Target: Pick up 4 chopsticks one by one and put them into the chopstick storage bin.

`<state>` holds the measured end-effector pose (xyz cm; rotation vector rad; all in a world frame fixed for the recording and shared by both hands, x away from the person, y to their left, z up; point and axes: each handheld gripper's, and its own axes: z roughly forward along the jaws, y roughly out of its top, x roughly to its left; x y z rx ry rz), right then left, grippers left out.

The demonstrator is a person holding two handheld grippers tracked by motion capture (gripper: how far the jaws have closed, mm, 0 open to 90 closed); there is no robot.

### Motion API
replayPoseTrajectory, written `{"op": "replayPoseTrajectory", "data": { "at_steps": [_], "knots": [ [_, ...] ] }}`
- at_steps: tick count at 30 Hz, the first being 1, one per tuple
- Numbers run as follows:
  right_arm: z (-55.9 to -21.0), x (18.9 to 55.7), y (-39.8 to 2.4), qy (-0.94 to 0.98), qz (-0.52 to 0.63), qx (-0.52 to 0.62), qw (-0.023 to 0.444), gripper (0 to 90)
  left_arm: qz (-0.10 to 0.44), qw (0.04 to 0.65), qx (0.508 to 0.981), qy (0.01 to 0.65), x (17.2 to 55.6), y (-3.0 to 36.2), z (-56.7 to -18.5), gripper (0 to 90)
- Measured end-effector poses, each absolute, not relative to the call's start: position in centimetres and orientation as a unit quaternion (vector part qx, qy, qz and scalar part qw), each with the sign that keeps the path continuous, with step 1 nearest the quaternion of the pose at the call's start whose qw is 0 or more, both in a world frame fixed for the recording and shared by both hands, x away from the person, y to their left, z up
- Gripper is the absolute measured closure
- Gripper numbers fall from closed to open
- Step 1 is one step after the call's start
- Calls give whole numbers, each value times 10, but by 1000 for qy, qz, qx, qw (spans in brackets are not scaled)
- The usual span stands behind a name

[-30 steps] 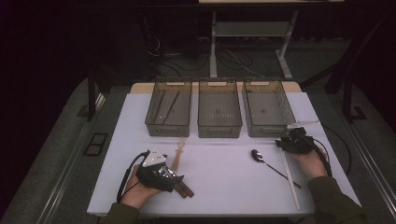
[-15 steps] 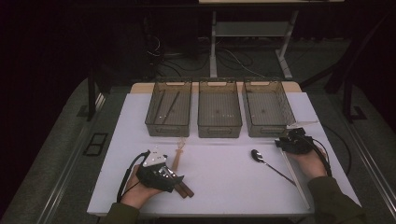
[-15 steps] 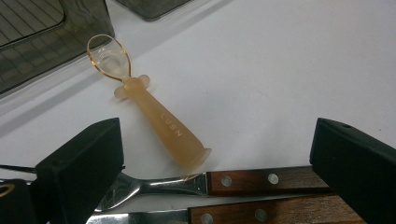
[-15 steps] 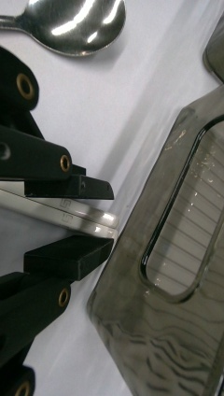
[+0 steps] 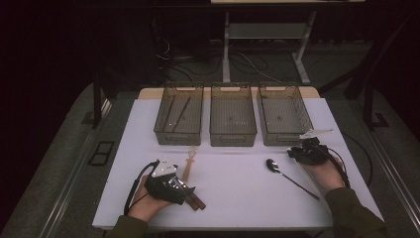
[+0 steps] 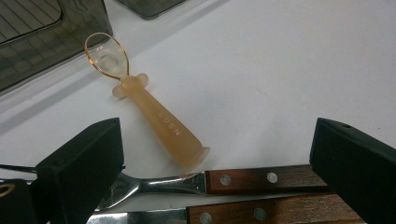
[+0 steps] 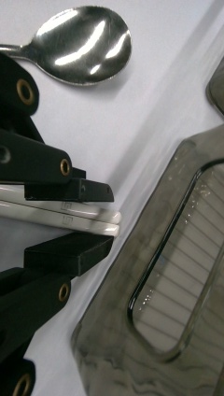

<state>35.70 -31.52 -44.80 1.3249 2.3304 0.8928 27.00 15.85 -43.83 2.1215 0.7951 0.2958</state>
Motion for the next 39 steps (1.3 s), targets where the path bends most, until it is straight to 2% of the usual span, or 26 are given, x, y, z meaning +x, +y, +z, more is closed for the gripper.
{"op": "replayPoseTrajectory", "data": {
  "at_steps": [28,32,37,39],
  "knots": [
    [-449,356,-286,848,335,389,133,735,118,416,844,317,270,159,-438,15],
    [-446,355,-289,842,349,392,126,651,120,416,845,315,270,159,-438,15],
    [-435,351,-299,823,365,419,118,498,123,412,847,313,270,160,-438,15],
    [-431,349,-303,821,367,426,99,446,123,412,847,313,269,160,-438,15]
  ]
}}
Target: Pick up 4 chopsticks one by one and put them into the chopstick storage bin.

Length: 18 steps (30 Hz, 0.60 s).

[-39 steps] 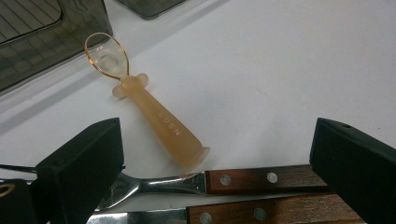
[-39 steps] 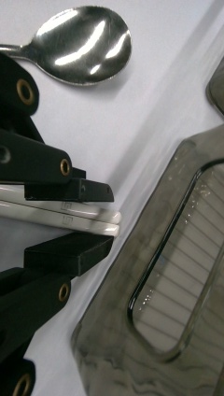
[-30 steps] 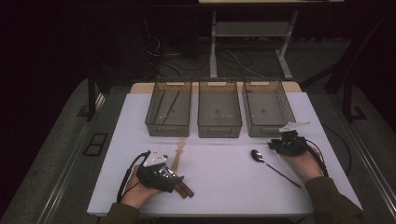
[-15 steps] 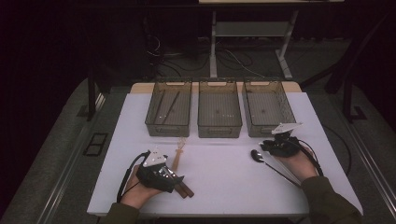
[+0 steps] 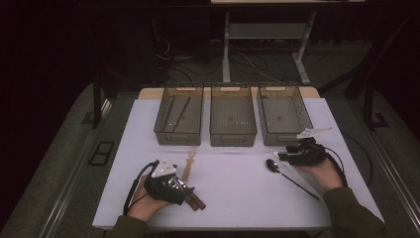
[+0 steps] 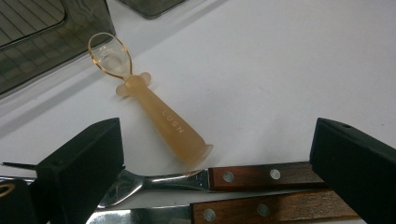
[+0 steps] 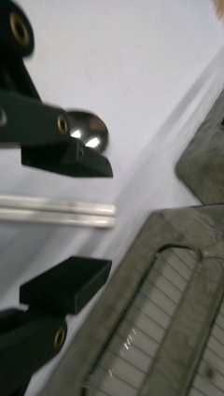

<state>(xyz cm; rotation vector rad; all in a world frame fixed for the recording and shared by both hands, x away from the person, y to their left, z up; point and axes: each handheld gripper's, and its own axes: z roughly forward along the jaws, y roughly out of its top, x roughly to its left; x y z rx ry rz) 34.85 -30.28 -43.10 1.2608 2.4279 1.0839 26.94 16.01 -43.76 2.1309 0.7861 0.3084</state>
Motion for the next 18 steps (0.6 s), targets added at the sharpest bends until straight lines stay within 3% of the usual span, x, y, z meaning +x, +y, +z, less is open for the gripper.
{"op": "replayPoseTrajectory", "data": {
  "at_steps": [11,18],
  "knots": [
    [-420,312,-320,838,349,406,105,423,119,415,846,313,269,162,-438,14],
    [-424,284,-342,835,342,420,97,553,119,417,844,315,270,163,-438,15]
  ]
}}
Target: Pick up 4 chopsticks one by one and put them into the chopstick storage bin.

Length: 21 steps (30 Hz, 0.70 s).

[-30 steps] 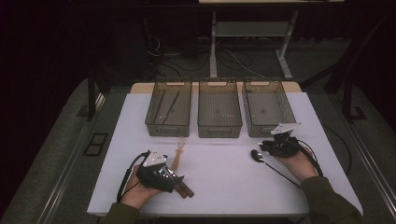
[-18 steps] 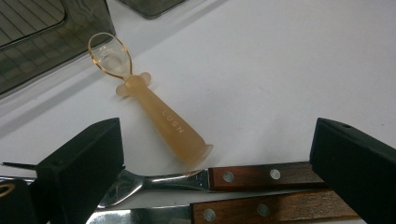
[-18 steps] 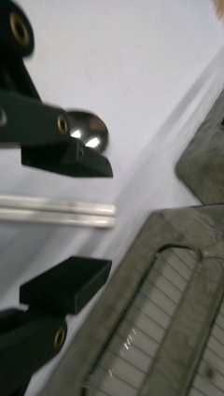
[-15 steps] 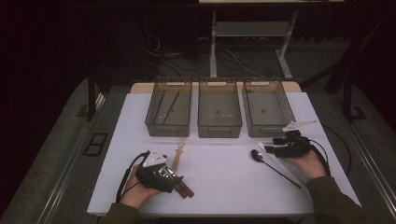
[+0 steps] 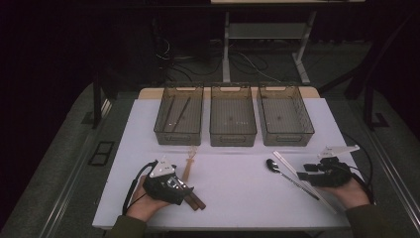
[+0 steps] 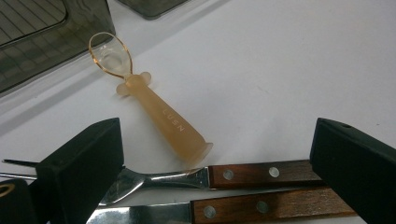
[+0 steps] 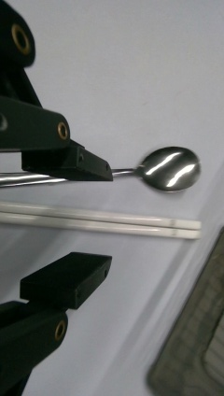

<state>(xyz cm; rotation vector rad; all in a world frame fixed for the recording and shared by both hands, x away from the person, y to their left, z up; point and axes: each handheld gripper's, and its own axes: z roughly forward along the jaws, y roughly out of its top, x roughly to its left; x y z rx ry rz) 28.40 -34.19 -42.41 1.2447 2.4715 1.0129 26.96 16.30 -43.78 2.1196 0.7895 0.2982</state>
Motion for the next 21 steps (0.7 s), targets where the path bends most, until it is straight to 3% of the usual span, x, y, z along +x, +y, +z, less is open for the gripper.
{"op": "replayPoseTrajectory", "data": {
  "at_steps": [6,13,21],
  "knots": [
    [-422,268,-352,828,342,432,102,703,122,418,844,313,269,162,-437,14],
    [-424,266,-351,835,326,432,93,785,121,419,843,314,269,163,-437,15],
    [-430,268,-347,848,295,430,94,818,122,418,844,312,268,162,-437,14]
  ]
}}
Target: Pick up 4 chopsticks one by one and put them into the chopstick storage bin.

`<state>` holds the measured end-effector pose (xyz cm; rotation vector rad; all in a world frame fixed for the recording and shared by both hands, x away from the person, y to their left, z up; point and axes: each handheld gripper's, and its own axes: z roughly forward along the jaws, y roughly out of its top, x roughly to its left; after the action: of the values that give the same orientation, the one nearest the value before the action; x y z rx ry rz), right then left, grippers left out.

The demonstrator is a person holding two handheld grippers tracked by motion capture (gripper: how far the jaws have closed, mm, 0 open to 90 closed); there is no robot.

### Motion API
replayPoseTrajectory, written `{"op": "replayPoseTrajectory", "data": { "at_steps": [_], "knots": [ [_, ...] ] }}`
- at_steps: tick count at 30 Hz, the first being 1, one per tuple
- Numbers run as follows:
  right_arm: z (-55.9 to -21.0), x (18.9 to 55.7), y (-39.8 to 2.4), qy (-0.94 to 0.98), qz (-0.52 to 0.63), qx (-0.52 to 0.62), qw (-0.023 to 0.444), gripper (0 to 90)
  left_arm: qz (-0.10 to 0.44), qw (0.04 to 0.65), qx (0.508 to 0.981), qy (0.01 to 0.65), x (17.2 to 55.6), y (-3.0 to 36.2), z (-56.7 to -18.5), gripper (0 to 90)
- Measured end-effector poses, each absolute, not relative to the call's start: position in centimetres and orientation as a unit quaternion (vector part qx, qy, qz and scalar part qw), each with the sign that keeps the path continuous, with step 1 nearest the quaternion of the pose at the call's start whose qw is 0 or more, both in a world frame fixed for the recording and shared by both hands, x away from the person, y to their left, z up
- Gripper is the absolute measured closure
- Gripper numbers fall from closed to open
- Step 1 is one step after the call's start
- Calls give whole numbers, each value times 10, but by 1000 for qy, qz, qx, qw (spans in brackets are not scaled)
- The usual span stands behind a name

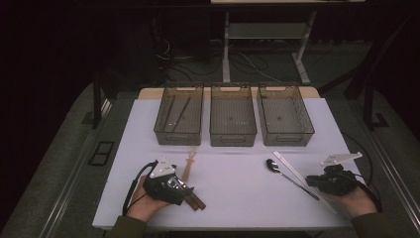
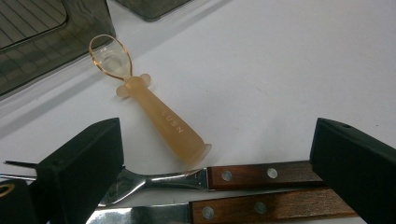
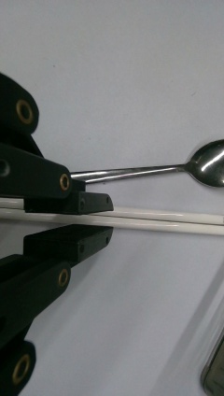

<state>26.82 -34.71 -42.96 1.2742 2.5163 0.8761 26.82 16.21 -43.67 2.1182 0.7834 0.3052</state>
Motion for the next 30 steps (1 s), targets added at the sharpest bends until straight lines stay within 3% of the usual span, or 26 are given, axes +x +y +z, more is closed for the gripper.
{"op": "replayPoseTrajectory", "data": {
  "at_steps": [19,30],
  "knots": [
    [-430,278,-347,866,248,422,102,840,121,416,845,313,269,161,-437,14],
    [-426,295,-339,887,191,415,63,831,119,416,846,313,269,161,-438,14]
  ]
}}
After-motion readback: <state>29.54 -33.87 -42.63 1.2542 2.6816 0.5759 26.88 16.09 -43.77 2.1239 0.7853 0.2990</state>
